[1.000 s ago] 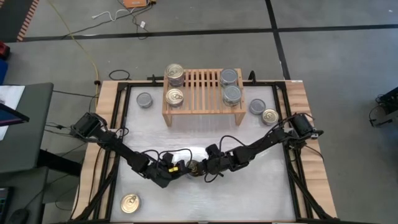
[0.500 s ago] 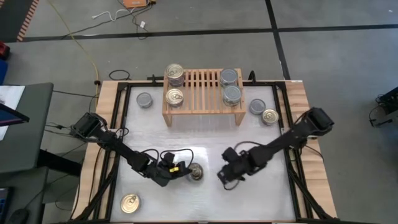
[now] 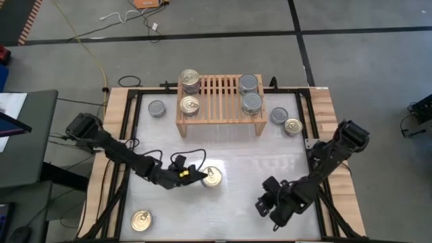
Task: Stack canned seafood by type on shelf
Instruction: Stack the blue-pink tuna can on top of the other blue tuna-pink can on the shelf
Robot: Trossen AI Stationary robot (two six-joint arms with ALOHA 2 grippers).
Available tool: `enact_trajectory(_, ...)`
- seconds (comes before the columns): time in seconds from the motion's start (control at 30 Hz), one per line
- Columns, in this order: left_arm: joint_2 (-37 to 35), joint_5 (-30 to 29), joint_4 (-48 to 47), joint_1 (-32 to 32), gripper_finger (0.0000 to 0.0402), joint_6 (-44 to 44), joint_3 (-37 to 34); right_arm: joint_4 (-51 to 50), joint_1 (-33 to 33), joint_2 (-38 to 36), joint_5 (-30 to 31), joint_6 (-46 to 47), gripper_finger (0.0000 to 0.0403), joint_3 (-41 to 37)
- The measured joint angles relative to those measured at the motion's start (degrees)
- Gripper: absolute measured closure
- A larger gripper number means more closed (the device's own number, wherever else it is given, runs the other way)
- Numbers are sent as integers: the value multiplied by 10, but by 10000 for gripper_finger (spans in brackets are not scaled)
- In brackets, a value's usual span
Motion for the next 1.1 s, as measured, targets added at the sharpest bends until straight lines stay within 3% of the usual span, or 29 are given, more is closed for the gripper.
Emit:
enact_trajectory(0.17,-57,-8,58,14,194,84,0,3,16,0,23,19,239,-1)
enact_trajectory(0.3,-120,-10,49,37,194,130,0,6,7,0,25,14,239,-1)
enact_trajectory(0.47,-218,4,3,85,194,201,0,20,-17,0,25,-10,239,-1)
enact_trajectory(0.63,-327,63,-108,171,194,235,1,37,-55,0,25,-35,240,-1)
enact_trajectory(0.87,-415,223,-227,369,194,264,1,105,-130,0,24,-99,240,-1)
enact_trajectory(1.1,-395,450,-238,575,194,298,1,169,-203,0,21,-154,240,-1)
